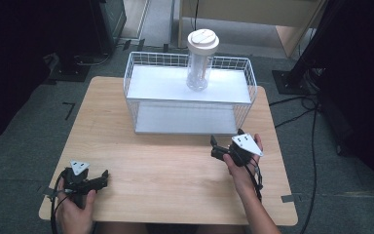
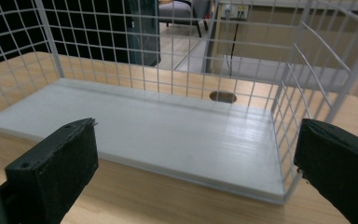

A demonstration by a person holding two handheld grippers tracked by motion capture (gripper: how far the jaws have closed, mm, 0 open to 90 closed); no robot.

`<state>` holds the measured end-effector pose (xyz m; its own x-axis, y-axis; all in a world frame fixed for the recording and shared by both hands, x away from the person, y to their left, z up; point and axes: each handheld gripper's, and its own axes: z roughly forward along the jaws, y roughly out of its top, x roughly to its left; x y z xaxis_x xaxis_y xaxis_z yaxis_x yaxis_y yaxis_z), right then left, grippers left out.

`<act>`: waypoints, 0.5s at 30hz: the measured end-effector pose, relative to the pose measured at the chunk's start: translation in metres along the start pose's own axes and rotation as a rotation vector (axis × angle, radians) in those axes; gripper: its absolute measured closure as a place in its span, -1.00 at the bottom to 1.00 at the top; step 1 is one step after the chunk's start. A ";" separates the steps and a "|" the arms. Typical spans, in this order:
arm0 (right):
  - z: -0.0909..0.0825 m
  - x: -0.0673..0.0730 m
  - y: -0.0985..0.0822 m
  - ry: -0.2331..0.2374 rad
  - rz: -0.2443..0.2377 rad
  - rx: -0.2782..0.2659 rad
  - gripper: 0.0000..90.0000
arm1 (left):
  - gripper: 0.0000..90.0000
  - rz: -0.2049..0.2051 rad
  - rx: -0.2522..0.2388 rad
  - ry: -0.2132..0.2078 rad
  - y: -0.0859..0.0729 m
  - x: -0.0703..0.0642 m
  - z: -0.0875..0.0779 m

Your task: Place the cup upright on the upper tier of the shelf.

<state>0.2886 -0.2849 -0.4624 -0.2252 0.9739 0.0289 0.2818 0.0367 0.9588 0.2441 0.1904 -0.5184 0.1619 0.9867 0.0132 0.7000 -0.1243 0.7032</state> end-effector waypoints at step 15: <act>-0.025 -0.032 -0.027 -0.061 0.035 0.037 -1.00 | -0.81 -0.002 -0.001 0.000 0.000 0.000 0.000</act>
<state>0.2645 -0.3232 -0.4819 -0.1580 0.9865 0.0440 0.3227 0.0095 0.9464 0.2441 0.1903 -0.5184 0.1609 0.9869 0.0114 0.7000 -0.1223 0.7036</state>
